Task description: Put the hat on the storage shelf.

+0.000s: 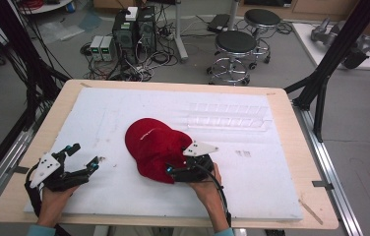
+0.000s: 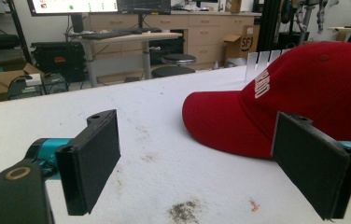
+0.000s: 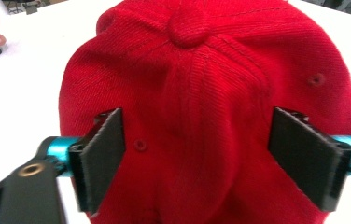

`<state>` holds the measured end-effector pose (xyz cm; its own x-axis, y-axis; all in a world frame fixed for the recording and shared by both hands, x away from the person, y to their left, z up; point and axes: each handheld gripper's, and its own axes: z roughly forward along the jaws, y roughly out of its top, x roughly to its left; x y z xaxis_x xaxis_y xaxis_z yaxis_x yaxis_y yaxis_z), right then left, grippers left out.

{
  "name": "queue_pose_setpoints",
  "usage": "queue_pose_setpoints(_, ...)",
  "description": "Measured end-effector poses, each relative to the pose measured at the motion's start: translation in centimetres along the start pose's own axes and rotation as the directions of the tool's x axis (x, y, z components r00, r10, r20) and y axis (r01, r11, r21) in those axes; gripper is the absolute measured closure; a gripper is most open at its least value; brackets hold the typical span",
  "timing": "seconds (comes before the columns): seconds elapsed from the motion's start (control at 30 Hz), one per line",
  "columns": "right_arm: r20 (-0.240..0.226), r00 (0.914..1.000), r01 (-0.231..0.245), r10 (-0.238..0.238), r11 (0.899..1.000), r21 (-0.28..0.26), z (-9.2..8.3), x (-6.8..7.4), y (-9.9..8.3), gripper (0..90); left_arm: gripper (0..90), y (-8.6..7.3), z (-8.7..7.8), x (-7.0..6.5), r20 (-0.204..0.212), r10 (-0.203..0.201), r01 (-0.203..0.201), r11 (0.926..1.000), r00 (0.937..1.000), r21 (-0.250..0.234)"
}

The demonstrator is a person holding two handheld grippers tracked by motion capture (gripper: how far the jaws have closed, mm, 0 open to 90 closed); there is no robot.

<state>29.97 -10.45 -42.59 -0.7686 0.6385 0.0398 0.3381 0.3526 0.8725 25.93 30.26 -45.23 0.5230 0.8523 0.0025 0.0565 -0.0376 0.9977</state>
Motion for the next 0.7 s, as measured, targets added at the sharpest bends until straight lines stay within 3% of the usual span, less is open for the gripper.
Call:
queue_pose_setpoints(0.03, 0.000, 1.0000, 0.000, 0.000, 1.000, 0.000, 0.00, 0.00, 0.00, 27.3, 15.9, 0.00, 0.00, 0.00, 0.000, 0.000, 0.000, 1.0000, 1.0000, 0.000)
queue_pose_setpoints(0.07, 0.054, 0.9985, 0.007, -0.007, 1.000, 0.002, 0.15, 0.07, 0.12, 34.4, 15.9, 0.00, 0.00, 0.00, 0.000, 0.000, 0.000, 1.0000, 1.0000, 0.000)
queue_pose_setpoints(0.1, 0.054, 0.9985, 0.007, -0.007, 1.000, 0.002, 0.15, 0.07, 0.12, 34.4, 15.9, 0.00, 0.00, 0.00, 0.001, -0.001, 0.001, 1.0000, 1.0000, -0.001)
queue_pose_setpoints(0.13, 0.029, 0.9995, -0.010, 0.010, 1.000, 0.012, 0.21, 0.11, 0.09, 44.0, 15.9, 0.00, 0.00, -0.01, 0.000, -0.001, 0.001, 1.0000, 1.0000, 0.000)
queue_pose_setpoints(0.17, 0.029, 0.9995, -0.010, 0.010, 1.000, 0.012, 0.21, 0.11, 0.09, 44.0, 15.9, 0.00, 0.00, -0.01, 0.000, 0.000, 0.000, 1.0000, 1.0000, 0.000)
queue_pose_setpoints(0.33, 0.057, 0.9979, 0.030, -0.032, 0.999, 0.026, 0.39, 0.43, 0.19, 56.9, 15.9, 0.00, 0.01, 0.00, -0.001, 0.000, 0.000, 1.0000, 1.0000, 0.000)
queue_pose_setpoints(0.4, 0.075, 0.9965, 0.034, -0.036, 0.999, 0.020, 0.20, 0.40, 0.25, 69.4, 15.9, 0.00, 0.01, 0.00, -0.001, -0.002, 0.002, 1.0000, 1.0000, 0.000)
queue_pose_setpoints(0.5, 0.088, 0.9956, 0.029, -0.030, 0.999, 0.020, 0.06, 0.28, 0.26, 74.3, 15.9, 0.00, 0.01, 0.01, -0.003, -0.003, 0.003, 1.0000, 1.0000, 0.001)
queue_pose_setpoints(0.53, 0.108, 0.9933, 0.040, -0.041, 0.999, 0.016, -0.16, 0.36, 0.32, 80.4, 15.9, 0.00, 0.01, 0.01, -0.004, -0.002, 0.002, 1.0000, 1.0000, 0.001)
queue_pose_setpoints(0.7, 0.132, 0.9893, 0.065, -0.062, 0.998, -0.017, -0.43, 0.53, 0.51, 86.5, 15.8, 0.01, 0.01, 0.00, -0.010, -0.004, 0.004, 1.0000, 0.9999, 0.002)
